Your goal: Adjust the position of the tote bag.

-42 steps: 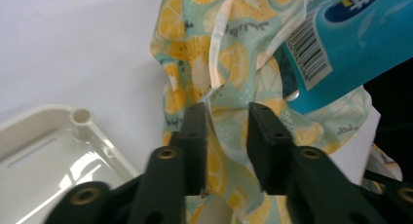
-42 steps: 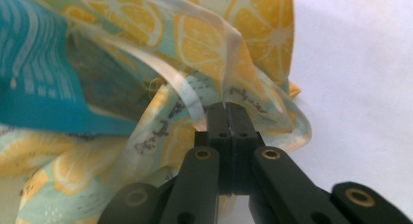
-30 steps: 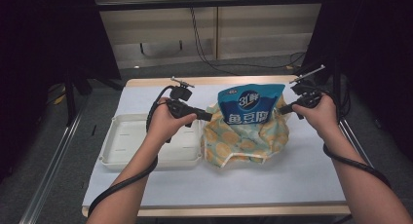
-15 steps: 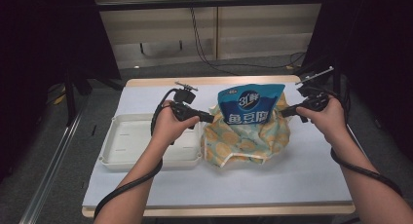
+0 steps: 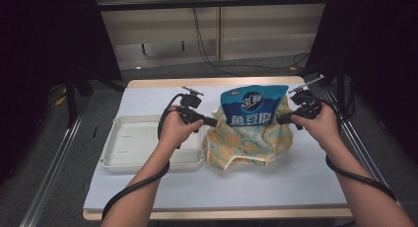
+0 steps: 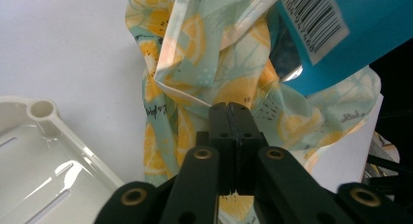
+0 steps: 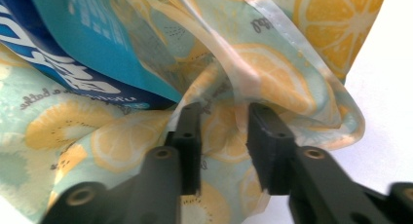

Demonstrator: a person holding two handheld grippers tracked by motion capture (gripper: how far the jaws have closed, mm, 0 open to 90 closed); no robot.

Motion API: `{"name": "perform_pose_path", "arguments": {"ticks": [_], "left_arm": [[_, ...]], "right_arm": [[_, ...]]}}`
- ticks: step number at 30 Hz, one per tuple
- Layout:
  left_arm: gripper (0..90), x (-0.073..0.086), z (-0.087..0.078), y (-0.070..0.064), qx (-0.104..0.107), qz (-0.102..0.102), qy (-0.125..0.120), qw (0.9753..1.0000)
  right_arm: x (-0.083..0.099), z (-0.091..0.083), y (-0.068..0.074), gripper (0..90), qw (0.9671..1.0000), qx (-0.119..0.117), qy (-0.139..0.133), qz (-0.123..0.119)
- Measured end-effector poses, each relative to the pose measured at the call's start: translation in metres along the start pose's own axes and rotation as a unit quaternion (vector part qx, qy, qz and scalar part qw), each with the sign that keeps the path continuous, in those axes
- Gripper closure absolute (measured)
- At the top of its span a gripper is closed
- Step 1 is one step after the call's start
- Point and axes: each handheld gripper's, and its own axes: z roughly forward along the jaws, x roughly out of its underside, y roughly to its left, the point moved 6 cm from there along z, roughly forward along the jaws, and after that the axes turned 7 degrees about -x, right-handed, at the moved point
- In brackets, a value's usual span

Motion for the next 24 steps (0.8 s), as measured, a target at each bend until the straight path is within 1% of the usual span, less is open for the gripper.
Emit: {"name": "perform_pose_path", "arguments": {"ticks": [1,2,3,4,6,8,9,10,11,12,13,14,15,16,17,19,20,21,23,24], "left_arm": [[90.0,0.0,0.001,0.0,0.0,-0.003,-0.002,1.0],[90.0,0.001,0.002,0.001,-0.001,-0.003,-0.001,1.0],[90.0,0.002,0.003,0.001,-0.002,-0.007,-0.003,1.0],[90.0,0.003,0.003,0.003,-0.002,-0.003,-0.002,1.0],[90.0,0.005,0.005,0.005,-0.004,-0.01,0.001,0.9999],[90.0,0.008,0.007,0.007,-0.005,-0.012,0.001,0.9999],[90.0,0.01,0.008,0.008,-0.003,-0.016,0.0,0.9999],[90.0,0.011,0.008,0.009,-0.005,-0.015,0.0,0.9999],[90.0,0.012,0.009,0.01,-0.007,-0.017,0.002,0.9998],[90.0,0.014,0.01,0.01,-0.004,-0.022,0.002,0.9998],[90.0,0.015,0.01,0.011,-0.008,-0.014,0.007,0.9998],[90.0,0.016,0.012,0.011,-0.008,-0.018,0.004,0.9998],[90.0,0.017,0.012,0.011,-0.006,-0.017,0.006,0.9998],[90.0,0.017,0.013,0.01,-0.007,-0.022,0.002,0.9997],[90.0,0.017,0.013,0.01,-0.007,-0.019,0.006,0.9998],[90.0,0.018,0.015,0.01,-0.012,-0.025,0.004,0.9996],[90.0,0.02,0.014,0.012,-0.014,-0.013,0.013,0.9997],[90.0,0.02,0.014,0.013,-0.015,-0.01,0.014,0.9997],[90.0,0.021,0.015,0.014,-0.011,-0.02,0.01,0.9997],[90.0,0.022,0.014,0.015,-0.008,-0.018,0.009,0.9998]], "right_arm": [[0.001,0.001,0.001,74.4,1.0,-0.002,0.002,0.007],[0.001,0.002,0.001,77.5,1.0,-0.004,0.002,0.008],[0.002,0.003,0.0,81.1,1.0,-0.007,0.001,0.004],[0.002,0.004,0.0,83.3,1.0,-0.006,-0.001,0.005],[0.003,0.006,0.001,87.2,0.9999,-0.013,-0.005,0.007],[0.005,0.008,0.0,90.0,0.9998,-0.013,-0.007,0.009],[0.005,0.008,0.0,90.0,0.9998,-0.018,-0.008,0.011],[0.006,0.009,0.0,90.0,0.9998,-0.017,-0.007,0.009],[0.008,0.01,0.0,90.0,0.9998,-0.016,-0.007,0.012],[0.008,0.011,0.0,90.0,0.9997,-0.02,-0.008,0.009],[0.01,0.012,0.0,90.0,0.9997,-0.019,-0.007,0.014],[0.011,0.014,0.0,90.0,0.9997,-0.019,-0.006,0.016],[0.012,0.015,-0.001,90.0,0.9997,-0.018,-0.005,0.015],[0.013,0.016,-0.002,90.0,0.9997,-0.019,-0.006,0.014],[0.015,0.017,-0.002,90.0,0.9996,-0.021,-0.005,0.019],[0.018,0.02,-0.003,90.0,0.9995,-0.023,-0.003,0.023],[0.019,0.021,-0.003,90.0,0.9994,-0.023,-0.003,0.025],[0.019,0.021,-0.004,90.0,0.9994,-0.023,-0.003,0.025],[0.02,0.021,-0.004,90.0,0.9993,-0.025,-0.007,0.026],[0.02,0.02,-0.004,90.0,0.9993,-0.024,-0.006,0.026]]}}
